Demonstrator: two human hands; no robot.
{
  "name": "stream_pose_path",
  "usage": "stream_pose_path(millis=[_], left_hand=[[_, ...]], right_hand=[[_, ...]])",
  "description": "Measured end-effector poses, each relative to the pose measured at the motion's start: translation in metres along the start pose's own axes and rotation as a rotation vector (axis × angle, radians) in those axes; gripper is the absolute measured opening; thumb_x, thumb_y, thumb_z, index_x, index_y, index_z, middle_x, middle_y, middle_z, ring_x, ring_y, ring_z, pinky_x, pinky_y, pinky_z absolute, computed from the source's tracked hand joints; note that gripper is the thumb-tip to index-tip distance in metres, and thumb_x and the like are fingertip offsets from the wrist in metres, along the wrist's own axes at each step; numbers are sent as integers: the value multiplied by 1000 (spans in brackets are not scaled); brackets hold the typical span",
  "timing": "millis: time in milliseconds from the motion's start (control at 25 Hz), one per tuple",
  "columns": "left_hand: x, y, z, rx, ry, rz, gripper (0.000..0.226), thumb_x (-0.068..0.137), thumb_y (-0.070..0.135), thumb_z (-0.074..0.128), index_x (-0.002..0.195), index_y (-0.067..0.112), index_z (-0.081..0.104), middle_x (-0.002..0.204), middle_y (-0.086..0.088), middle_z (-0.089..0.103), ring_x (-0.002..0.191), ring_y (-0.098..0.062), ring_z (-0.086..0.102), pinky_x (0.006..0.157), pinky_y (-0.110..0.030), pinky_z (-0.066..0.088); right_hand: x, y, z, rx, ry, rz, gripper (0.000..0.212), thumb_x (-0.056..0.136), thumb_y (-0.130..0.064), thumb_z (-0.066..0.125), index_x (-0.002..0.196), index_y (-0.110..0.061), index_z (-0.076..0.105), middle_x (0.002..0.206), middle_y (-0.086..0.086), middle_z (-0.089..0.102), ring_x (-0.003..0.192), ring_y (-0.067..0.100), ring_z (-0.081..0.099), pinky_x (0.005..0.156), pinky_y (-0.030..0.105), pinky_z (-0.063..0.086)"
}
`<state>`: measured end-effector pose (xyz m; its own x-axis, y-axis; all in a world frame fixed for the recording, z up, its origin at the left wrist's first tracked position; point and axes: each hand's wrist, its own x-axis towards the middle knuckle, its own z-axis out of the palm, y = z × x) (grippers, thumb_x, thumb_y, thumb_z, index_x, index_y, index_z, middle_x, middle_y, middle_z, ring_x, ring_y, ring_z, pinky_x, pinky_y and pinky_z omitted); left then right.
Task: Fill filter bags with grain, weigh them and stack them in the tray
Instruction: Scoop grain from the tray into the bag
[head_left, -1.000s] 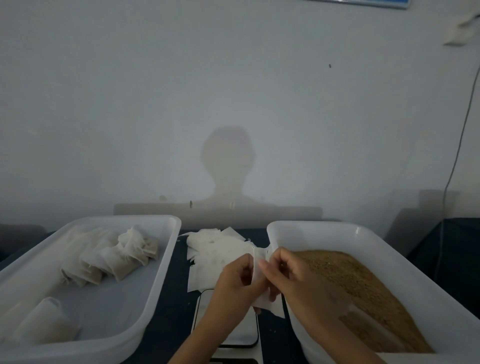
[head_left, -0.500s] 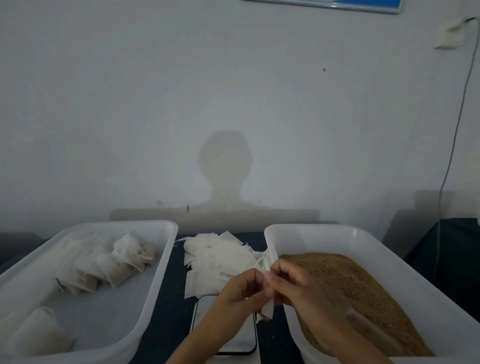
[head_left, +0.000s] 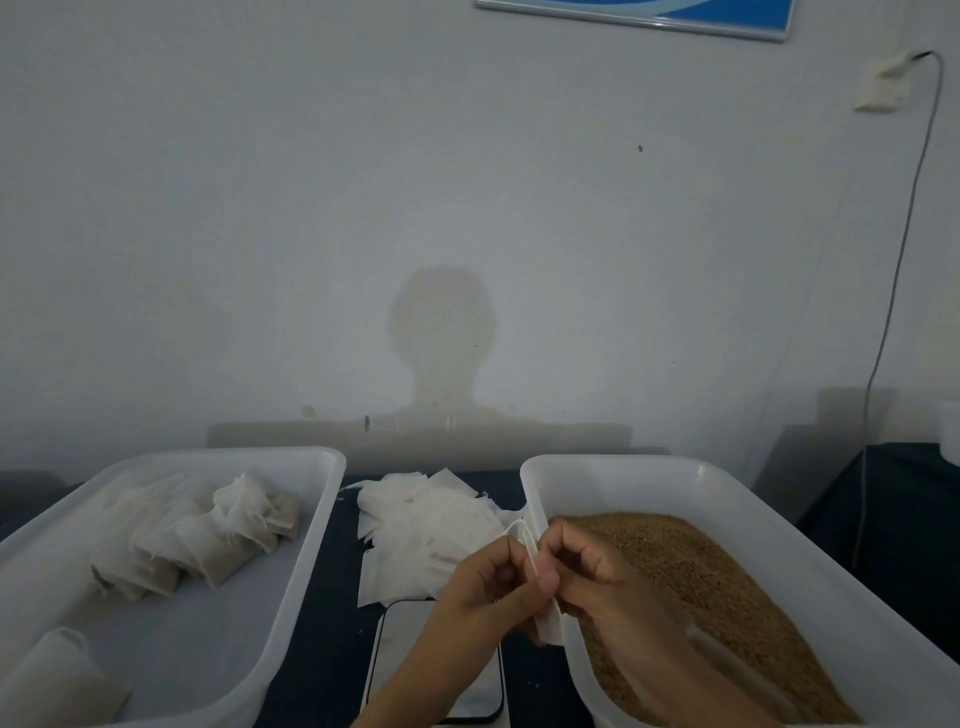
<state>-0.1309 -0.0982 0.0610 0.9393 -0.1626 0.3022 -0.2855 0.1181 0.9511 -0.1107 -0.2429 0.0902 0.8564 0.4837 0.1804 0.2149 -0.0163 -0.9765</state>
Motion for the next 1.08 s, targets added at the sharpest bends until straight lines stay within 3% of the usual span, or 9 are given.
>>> stream_pose_path(millis=[280,400,480,640,720,800,920,1000,1080], left_hand=[[4,-3,-4,-11,-22,-46,9,85,3,60,89,-2,54,71,-7,65,62,-16,61,61,-26,53],[8,-7,-6,0,33,-62,10,90,-7,52,87,2,47,71,-4,64,62,-14,61,59,-23,51],[10,-11,-5,52,55,-40,17,91,-8,49,88,6,40,68,4,64,63,-9,62,60,-19,48],[16,-16,9,321,32,62,14,95,4,49,86,14,44,73,16,61,71,0,58,67,-15,46],[22,-18,14,536,48,164,12,95,13,50,85,13,57,86,6,63,84,-8,59,78,-17,47],[27,-20,19,763,54,261,19,95,24,50,94,12,64,99,-3,61,95,-11,57,83,-11,41],[36,-24,32,1033,19,305,45,88,55,43,107,19,62,110,1,50,105,-11,47,84,-17,39],[45,-26,40,1078,20,360,40,89,48,48,113,20,61,119,2,47,112,-12,44,93,-23,43],[52,-28,48,1016,-42,397,35,92,40,47,111,14,62,125,2,44,115,-14,44,98,-27,43]], right_hand=[[5,9,-5,23,37,50,18,94,-8,48,77,-4,52,65,6,60,58,13,61,60,25,53],[7,17,-10,-279,158,2,15,94,-18,52,83,-8,54,73,9,68,68,18,69,72,41,59],[7,18,-14,-435,192,-10,11,91,-17,59,83,-13,53,73,7,69,66,17,69,70,39,58],[5,18,-23,-537,190,-38,21,84,-8,67,82,-19,48,61,-1,60,48,4,52,56,23,45],[3,18,-26,-546,243,-46,23,81,0,63,81,-17,48,57,1,55,44,3,45,54,21,39],[0,17,-29,-512,338,-75,26,78,10,60,78,-14,50,55,5,54,43,8,45,53,20,37],[-2,15,-42,-399,548,-92,25,77,15,62,75,-8,52,57,9,58,50,24,54,50,16,41],[-2,16,-57,-356,593,-67,20,79,15,60,76,-1,50,56,13,59,49,26,56,44,12,40],[-2,20,-75,-362,561,-16,18,81,16,59,76,1,49,49,13,59,44,23,56,45,17,43]])
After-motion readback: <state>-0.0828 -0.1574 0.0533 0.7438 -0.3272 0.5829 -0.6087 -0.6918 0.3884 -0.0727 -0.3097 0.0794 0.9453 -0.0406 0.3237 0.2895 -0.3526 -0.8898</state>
